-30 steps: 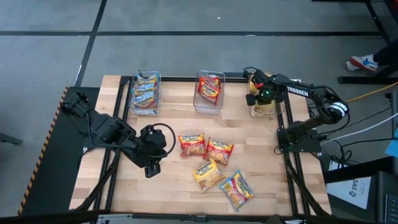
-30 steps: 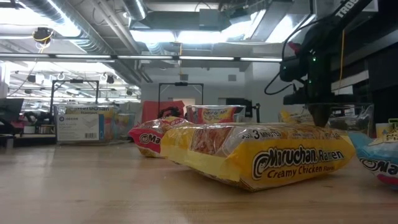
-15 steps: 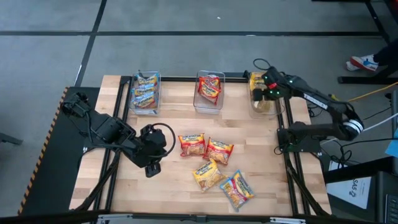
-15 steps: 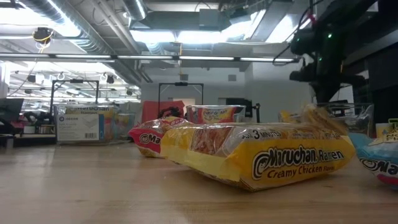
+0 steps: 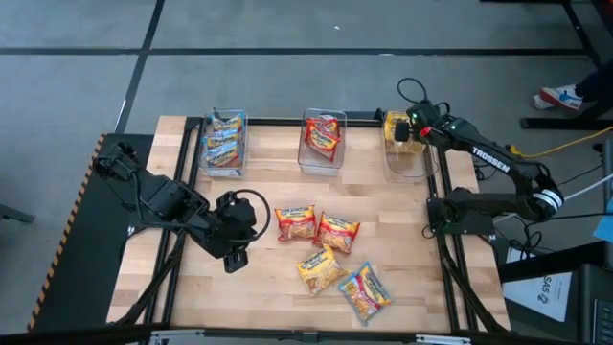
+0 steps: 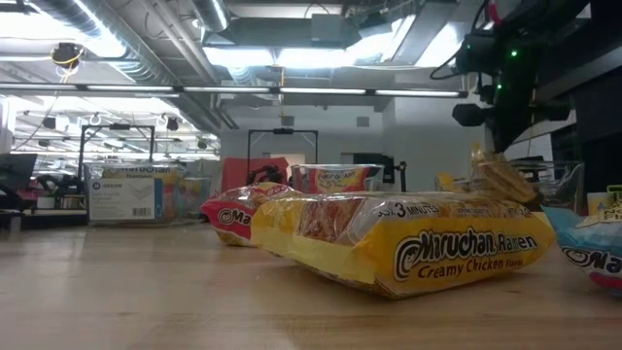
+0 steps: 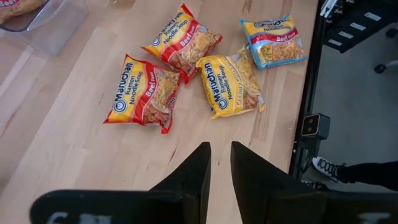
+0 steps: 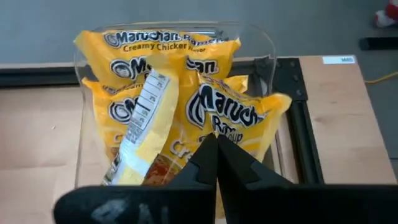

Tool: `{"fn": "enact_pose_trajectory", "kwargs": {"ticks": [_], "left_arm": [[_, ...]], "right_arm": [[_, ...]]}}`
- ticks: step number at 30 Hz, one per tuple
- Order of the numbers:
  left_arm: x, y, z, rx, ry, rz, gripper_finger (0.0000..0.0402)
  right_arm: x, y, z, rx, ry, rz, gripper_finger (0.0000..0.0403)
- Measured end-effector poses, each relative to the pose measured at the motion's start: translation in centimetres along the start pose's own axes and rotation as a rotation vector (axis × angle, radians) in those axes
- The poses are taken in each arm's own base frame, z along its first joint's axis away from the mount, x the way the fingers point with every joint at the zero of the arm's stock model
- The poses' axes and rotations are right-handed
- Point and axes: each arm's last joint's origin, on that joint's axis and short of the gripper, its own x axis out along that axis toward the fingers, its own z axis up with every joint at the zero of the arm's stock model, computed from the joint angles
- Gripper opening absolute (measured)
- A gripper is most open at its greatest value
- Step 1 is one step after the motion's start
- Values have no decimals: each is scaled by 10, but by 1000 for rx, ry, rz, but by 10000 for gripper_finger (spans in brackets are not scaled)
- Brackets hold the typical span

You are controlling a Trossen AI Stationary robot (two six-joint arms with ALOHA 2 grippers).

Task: Sort Maruchan noodles
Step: Put the yellow noodle pack in the right transparent basket

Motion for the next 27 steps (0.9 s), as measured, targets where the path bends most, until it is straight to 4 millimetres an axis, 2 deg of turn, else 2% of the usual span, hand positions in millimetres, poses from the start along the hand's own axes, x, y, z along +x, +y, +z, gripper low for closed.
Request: {"fn": "enact_pose_trajectory", "kwargs": {"ticks": [7, 22, 27], "left_arm": [[0, 0, 0, 0, 0, 0, 57], [0, 0, 0, 1, 1, 0, 57], [0, 0, 0, 1, 1, 0, 57]], "right_arm": [[9, 7, 2, 118, -5, -7, 0], [31, 17, -3, 147, 68, -68, 0], [33, 17, -4, 148, 76, -72, 1]]}}
